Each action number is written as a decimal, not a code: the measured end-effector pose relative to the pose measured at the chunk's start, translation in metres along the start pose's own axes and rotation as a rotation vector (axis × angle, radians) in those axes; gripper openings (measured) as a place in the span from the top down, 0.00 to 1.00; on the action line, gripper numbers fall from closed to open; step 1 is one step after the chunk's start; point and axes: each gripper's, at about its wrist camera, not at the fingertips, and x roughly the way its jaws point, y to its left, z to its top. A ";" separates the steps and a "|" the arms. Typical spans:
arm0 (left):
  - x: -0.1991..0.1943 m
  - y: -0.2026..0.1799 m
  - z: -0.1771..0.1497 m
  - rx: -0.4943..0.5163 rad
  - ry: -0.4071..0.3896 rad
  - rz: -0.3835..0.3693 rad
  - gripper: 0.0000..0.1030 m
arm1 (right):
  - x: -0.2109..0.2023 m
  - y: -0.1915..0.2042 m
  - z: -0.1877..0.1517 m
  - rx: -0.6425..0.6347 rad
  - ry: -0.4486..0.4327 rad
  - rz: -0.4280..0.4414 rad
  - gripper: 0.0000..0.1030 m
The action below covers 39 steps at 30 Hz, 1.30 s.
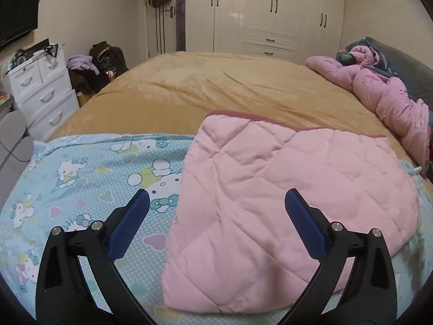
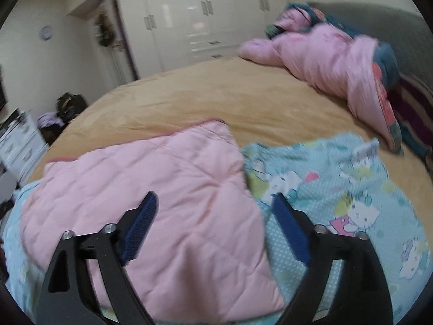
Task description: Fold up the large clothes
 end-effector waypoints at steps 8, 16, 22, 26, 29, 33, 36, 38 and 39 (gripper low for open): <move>-0.039 -0.021 0.000 0.045 -0.042 -0.017 0.09 | -0.052 0.031 -0.004 -0.057 -0.066 0.120 0.04; -0.067 -0.037 -0.006 0.063 -0.072 -0.044 0.09 | -0.085 0.055 -0.015 -0.110 -0.079 0.168 0.04; -0.078 -0.048 -0.020 0.059 -0.068 -0.070 0.09 | -0.092 0.067 -0.034 -0.167 -0.065 0.181 0.04; -0.084 -0.055 -0.034 0.062 -0.055 -0.092 0.09 | -0.092 0.068 -0.049 -0.173 -0.039 0.198 0.04; -0.088 -0.060 -0.044 0.068 -0.047 -0.101 0.09 | -0.090 0.067 -0.059 -0.166 -0.016 0.210 0.04; -0.090 -0.063 -0.058 0.069 -0.030 -0.113 0.09 | -0.088 0.061 -0.073 -0.157 0.012 0.218 0.04; -0.088 -0.063 -0.071 0.067 -0.010 -0.114 0.09 | -0.084 0.054 -0.083 -0.142 0.040 0.215 0.04; -0.084 -0.061 -0.078 0.065 0.006 -0.110 0.09 | -0.080 0.048 -0.091 -0.126 0.060 0.212 0.04; -0.082 -0.061 -0.082 0.062 0.016 -0.107 0.09 | -0.079 0.045 -0.094 -0.119 0.068 0.209 0.04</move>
